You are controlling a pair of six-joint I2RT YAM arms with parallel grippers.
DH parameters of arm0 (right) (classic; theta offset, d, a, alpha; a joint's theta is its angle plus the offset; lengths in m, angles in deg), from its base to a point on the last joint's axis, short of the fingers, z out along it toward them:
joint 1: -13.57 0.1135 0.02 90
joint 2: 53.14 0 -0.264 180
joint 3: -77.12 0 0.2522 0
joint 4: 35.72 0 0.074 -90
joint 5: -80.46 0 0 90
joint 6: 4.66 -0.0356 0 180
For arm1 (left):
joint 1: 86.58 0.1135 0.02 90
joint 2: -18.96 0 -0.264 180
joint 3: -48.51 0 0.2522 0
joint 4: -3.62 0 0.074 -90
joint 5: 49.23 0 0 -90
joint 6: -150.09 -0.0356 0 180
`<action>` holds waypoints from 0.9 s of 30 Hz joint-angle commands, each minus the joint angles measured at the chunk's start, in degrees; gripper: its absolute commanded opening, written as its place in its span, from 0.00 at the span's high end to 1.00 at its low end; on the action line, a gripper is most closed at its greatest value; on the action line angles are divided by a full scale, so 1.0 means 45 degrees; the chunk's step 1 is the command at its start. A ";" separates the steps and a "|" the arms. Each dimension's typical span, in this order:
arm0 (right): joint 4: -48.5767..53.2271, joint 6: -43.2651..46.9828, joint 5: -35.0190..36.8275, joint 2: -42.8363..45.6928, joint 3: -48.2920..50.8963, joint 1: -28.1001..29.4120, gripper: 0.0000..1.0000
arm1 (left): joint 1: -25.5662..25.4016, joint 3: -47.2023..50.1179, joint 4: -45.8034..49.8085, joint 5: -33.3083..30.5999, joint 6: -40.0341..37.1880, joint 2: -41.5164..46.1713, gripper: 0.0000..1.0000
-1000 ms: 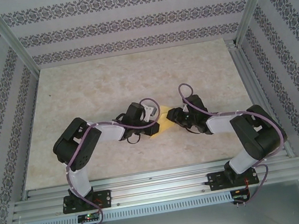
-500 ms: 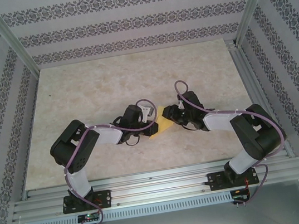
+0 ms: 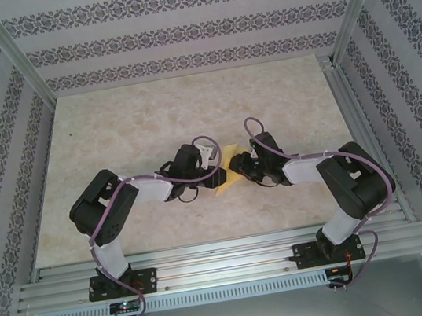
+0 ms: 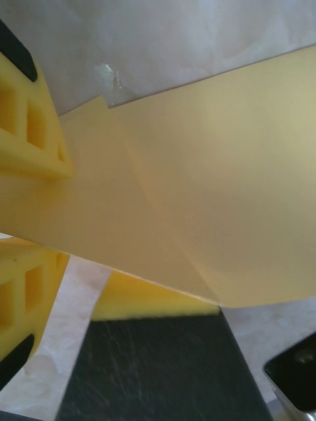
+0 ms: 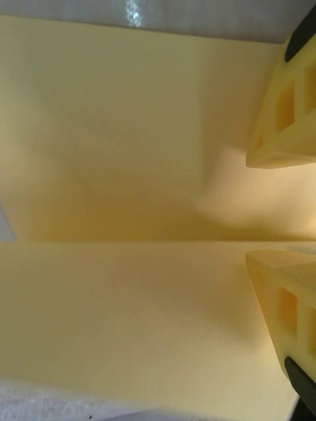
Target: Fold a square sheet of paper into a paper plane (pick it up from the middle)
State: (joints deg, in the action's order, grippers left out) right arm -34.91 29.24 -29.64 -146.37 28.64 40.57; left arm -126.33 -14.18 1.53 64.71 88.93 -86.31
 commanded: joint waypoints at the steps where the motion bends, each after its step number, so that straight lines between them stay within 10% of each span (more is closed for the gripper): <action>1: -0.0506 -0.0348 0.0013 -0.0234 0.0176 0.0112 0.62 | 0.0190 -0.0410 0.0310 0.0160 0.0342 0.0067 0.69; 27: -0.1374 0.0199 -0.0150 0.0592 0.0235 -0.0083 0.57 | 0.0453 -0.0327 0.0090 0.1124 0.1273 -0.0714 0.80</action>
State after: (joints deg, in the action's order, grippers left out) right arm -41.69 28.17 -30.47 -144.04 31.68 40.46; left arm -124.82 -14.83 2.66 68.67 93.67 -87.87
